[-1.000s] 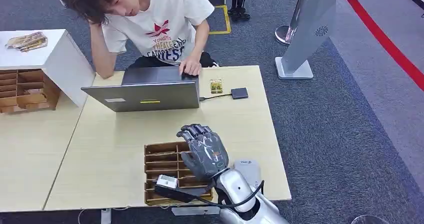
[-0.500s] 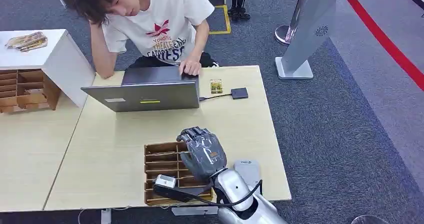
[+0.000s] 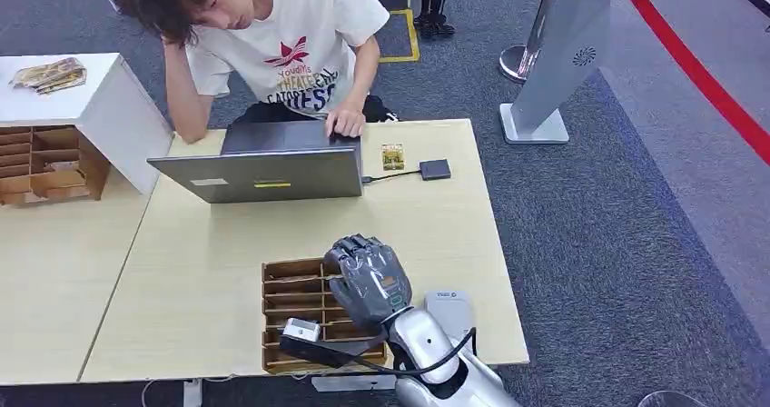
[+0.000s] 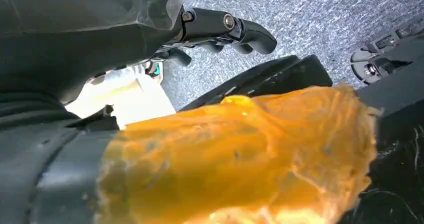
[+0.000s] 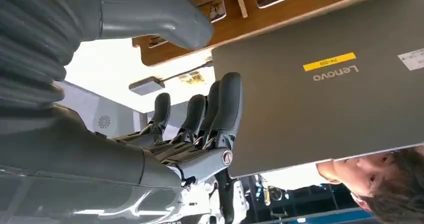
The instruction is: Pass the card to the sensor for recognition and then transmit it.
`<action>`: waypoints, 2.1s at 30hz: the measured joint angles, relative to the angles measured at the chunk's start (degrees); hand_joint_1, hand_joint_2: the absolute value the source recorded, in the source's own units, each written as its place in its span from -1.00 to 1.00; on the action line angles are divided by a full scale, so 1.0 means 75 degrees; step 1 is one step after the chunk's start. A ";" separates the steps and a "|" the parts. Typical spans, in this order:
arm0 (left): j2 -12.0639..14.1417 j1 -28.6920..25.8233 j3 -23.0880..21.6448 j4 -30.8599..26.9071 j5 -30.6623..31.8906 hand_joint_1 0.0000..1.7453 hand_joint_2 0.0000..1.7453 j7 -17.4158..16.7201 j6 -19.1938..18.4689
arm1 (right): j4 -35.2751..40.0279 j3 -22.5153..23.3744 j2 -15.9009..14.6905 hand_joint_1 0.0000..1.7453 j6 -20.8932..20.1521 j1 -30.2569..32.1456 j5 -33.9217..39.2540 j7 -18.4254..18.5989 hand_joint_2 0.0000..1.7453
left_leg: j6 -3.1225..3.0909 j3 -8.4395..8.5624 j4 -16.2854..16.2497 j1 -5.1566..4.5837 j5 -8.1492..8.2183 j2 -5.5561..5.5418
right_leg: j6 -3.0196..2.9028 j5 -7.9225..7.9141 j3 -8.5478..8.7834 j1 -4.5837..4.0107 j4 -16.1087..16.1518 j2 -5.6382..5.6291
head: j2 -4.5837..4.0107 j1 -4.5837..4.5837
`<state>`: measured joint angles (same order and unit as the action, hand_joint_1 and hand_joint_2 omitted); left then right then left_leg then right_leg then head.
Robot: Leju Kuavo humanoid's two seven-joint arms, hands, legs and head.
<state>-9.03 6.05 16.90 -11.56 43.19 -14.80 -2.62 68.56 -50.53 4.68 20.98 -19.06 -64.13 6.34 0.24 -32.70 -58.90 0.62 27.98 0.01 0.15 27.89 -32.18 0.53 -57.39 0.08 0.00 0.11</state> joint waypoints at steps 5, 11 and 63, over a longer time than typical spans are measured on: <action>-0.0009 0.0000 0.0000 0.0000 0.0000 -1.00 -1.00 0.0000 0.0003 | -0.0067 0.0000 0.0003 0.08 -0.0003 -0.0010 0.0000 0.0000 1.00 | 0.0000 0.0000 0.0000 0.0000 0.0000 0.0000 | 0.0000 0.0000 0.0000 0.0000 0.0000 0.0000 | 0.0000 0.0000; -0.0015 0.0000 0.0000 0.0000 0.0000 -1.00 -1.00 -0.0011 0.0003 | -0.0204 0.0029 0.0046 0.14 -0.0015 -0.0065 0.0003 0.0000 1.00 | 0.0000 0.0000 0.0000 0.0000 0.0000 0.0000 | 0.0000 0.0000 0.0000 0.0000 0.0000 0.0000 | 0.0000 0.0000; -0.0015 0.0000 0.0000 0.0000 0.0000 -1.00 -1.00 -0.0047 -0.0009 | -0.0927 0.0201 0.0181 0.50 -0.0038 -0.0258 -0.0020 0.0000 1.00 | 0.0000 0.0002 0.0000 0.0000 0.0000 0.0001 | 0.0000 0.0000 0.0000 0.0000 0.0000 0.0000 | 0.0000 0.0000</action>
<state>-9.14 6.05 16.90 -11.56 43.19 -15.15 -2.69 61.61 -49.02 6.03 20.70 -20.99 -64.28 6.34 0.24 -32.69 -58.90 0.62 27.97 0.01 0.15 27.89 -32.18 0.53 -57.39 0.08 0.00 0.11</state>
